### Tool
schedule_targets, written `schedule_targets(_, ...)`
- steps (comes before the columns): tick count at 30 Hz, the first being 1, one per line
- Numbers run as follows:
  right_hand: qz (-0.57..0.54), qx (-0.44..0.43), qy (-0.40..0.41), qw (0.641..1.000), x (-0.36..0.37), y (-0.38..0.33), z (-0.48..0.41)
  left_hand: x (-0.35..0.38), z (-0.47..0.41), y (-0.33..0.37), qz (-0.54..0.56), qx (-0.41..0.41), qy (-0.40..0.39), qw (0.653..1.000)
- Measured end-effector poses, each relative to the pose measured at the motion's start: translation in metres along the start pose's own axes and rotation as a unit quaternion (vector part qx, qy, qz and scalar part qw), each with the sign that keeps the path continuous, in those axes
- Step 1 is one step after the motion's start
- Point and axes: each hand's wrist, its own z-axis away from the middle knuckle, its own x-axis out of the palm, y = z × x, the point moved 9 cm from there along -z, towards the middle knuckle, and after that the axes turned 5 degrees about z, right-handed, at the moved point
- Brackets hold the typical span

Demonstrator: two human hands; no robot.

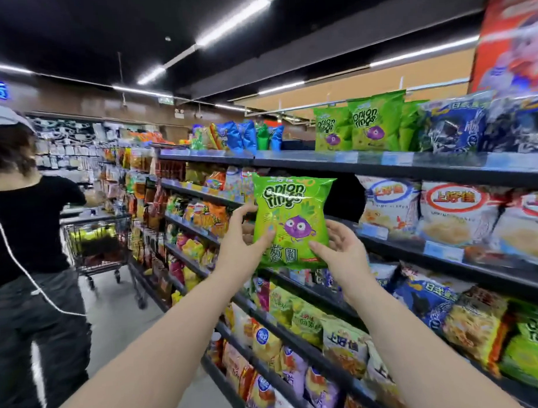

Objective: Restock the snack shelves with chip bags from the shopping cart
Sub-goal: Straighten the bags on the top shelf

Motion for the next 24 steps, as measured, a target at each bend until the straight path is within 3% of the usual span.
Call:
schedule_targets(4,0.044,-0.033,0.054,0.997,-0.001,-0.009,-0.044,0.012,-0.064,-0.006,0.026,0.027,-0.087,0.996)
schedule_targets(10,0.14,-0.107,0.062,0.982,-0.011,-0.023,-0.115,0.058,-0.138,-0.016,-0.004,0.114,-0.179,0.977)
schedule_targets(24,0.352,-0.204,0.086,0.91,-0.025,-0.055,-0.309,0.141,-0.358,-0.01,-0.048,0.293,-0.148,0.944)
